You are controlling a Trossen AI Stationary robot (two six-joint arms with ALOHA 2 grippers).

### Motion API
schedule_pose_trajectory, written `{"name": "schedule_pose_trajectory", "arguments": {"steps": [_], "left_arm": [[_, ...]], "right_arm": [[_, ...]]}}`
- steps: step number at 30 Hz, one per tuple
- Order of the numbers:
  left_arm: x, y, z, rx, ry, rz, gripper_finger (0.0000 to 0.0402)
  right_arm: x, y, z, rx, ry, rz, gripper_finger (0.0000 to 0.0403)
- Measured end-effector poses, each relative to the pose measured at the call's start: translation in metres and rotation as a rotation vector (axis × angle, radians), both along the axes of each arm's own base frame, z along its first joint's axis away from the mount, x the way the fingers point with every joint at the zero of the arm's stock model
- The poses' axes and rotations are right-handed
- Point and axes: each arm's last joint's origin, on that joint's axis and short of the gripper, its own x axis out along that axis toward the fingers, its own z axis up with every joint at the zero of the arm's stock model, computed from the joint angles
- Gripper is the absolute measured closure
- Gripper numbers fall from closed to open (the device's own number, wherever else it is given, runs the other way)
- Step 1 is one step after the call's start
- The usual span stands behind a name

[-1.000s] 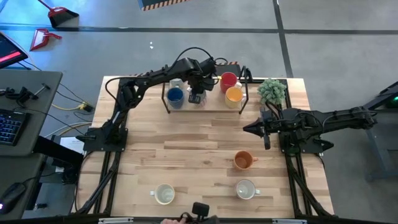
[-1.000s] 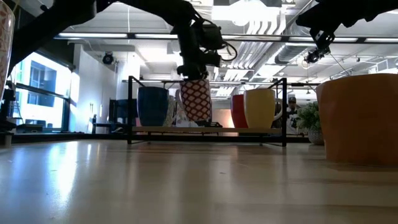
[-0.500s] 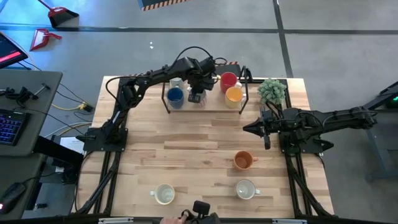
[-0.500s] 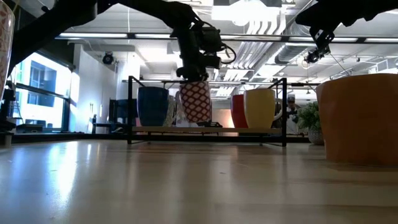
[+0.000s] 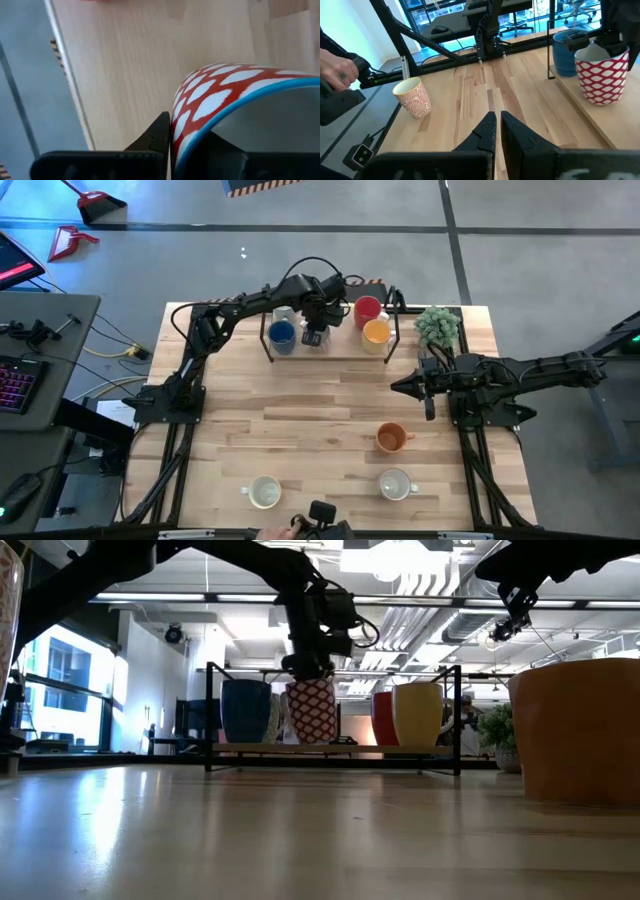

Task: Place coffee mugs
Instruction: Put the white red mug on the shelf

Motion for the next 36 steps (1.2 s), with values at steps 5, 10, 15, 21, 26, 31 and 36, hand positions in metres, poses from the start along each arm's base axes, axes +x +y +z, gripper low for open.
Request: {"name": "schedule_pose_trajectory", "arguments": {"steps": [5, 10, 15, 21, 26, 31, 36], "left_arm": [[0.000, 0.000, 0.000, 0.004, -0.003, 0.006, 0.0368], [0.000, 0.001, 0.000, 0.025, 0.010, 0.018, 0.0347], [-0.001, 0.002, 0.000, 0.047, 0.020, 0.024, 0.0315], [-0.002, 0.003, 0.002, 0.096, 0.045, 0.040, 0.0275], [0.001, 0.004, 0.022, 0.132, -0.007, 0.052, 0.0250], [-0.001, -0.001, 0.051, 0.123, -0.062, 0.059, 0.0243], [-0.010, -0.017, 0.073, 0.095, -0.064, 0.065, 0.0243]], "right_arm": [[0.000, 0.000, 0.000, 0.005, 0.000, 0.008, 0.0398], [0.000, 0.000, 0.000, 0.005, 0.000, 0.011, 0.0398], [0.000, 0.001, 0.000, 0.008, 0.001, 0.023, 0.0398], [-0.001, 0.001, -0.002, 0.006, 0.025, 0.022, 0.0398], [-0.001, 0.001, -0.002, -0.002, 0.025, 0.024, 0.0398], [-0.001, 0.001, -0.003, -0.005, 0.029, 0.025, 0.0398], [-0.001, 0.000, -0.003, -0.008, 0.033, 0.019, 0.0398]]}}
